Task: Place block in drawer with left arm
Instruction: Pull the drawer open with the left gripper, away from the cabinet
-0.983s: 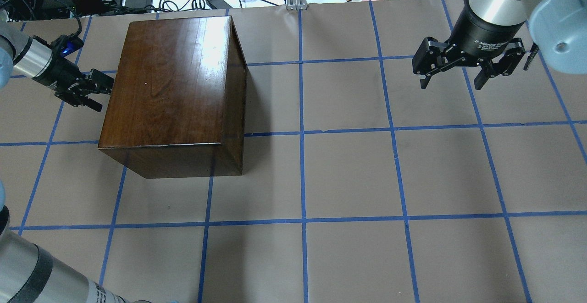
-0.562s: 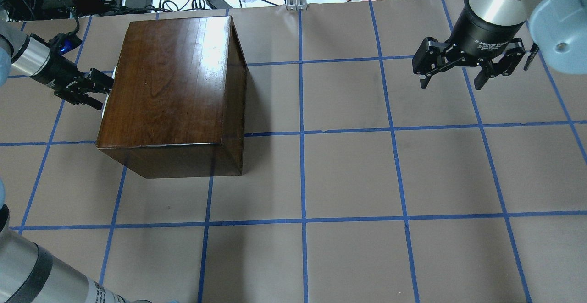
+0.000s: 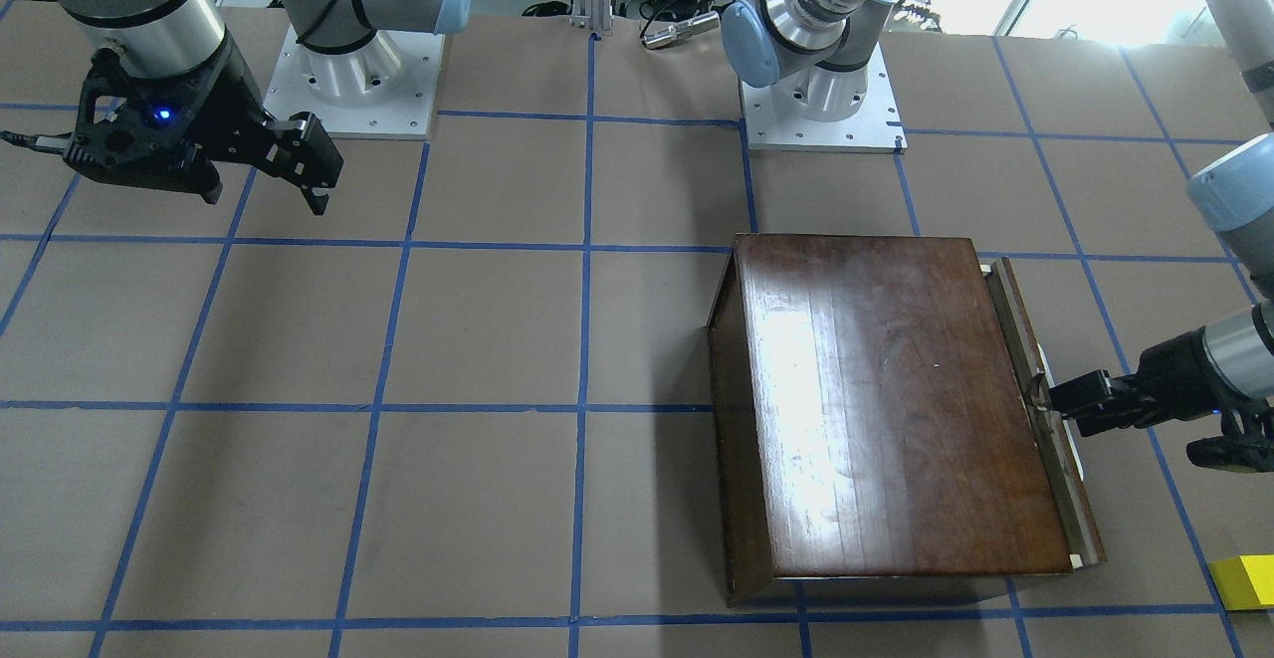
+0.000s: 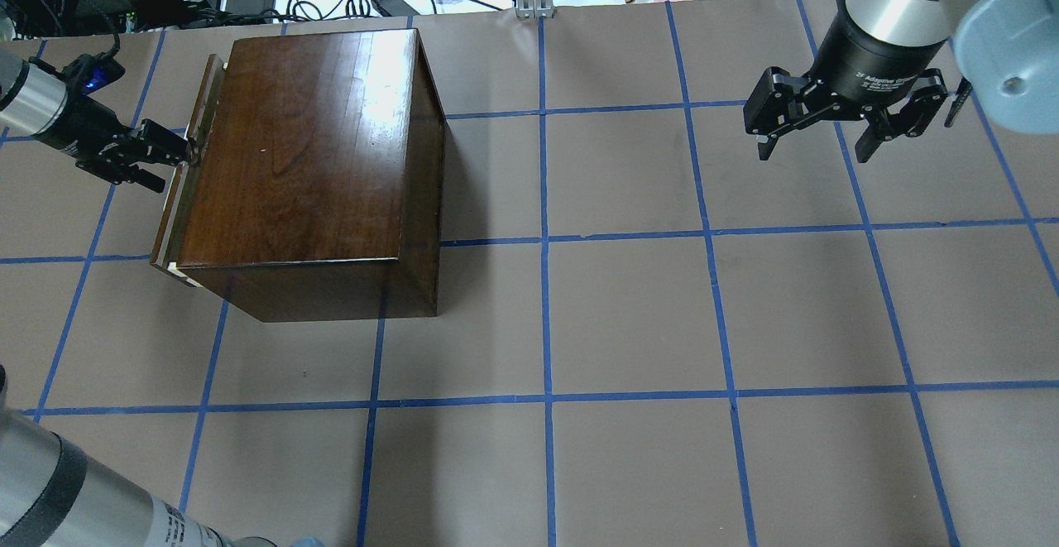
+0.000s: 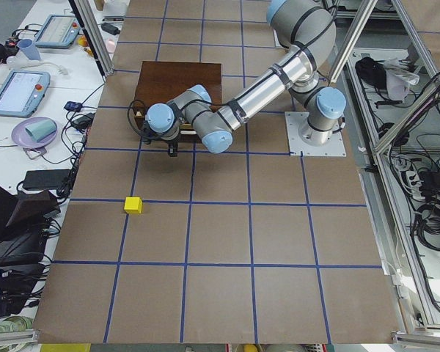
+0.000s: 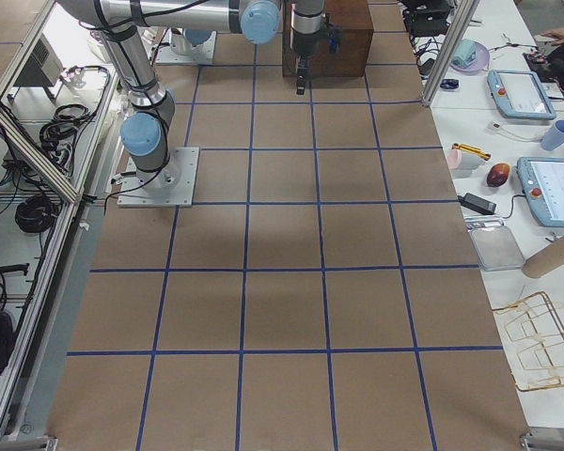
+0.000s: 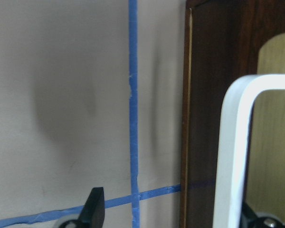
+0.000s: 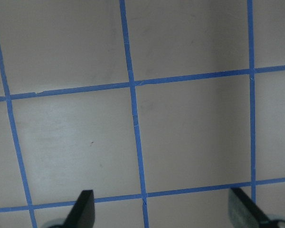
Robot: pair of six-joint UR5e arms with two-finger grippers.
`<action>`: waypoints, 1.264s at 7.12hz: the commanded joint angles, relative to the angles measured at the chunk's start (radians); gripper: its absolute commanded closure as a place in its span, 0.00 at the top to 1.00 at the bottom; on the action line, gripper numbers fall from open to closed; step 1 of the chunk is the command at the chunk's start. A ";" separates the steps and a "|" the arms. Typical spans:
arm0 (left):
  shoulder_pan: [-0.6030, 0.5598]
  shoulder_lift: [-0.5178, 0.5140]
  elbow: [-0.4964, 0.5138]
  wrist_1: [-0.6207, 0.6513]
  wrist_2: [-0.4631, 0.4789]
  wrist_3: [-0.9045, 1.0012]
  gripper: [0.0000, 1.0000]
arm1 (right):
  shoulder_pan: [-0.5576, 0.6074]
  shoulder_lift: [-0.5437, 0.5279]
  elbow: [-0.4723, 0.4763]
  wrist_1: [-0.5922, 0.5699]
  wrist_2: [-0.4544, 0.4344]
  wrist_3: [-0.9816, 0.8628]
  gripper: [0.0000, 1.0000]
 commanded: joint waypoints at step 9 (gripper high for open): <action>0.018 -0.015 0.067 0.013 0.081 0.042 0.85 | 0.000 0.000 0.000 0.000 0.000 0.000 1.00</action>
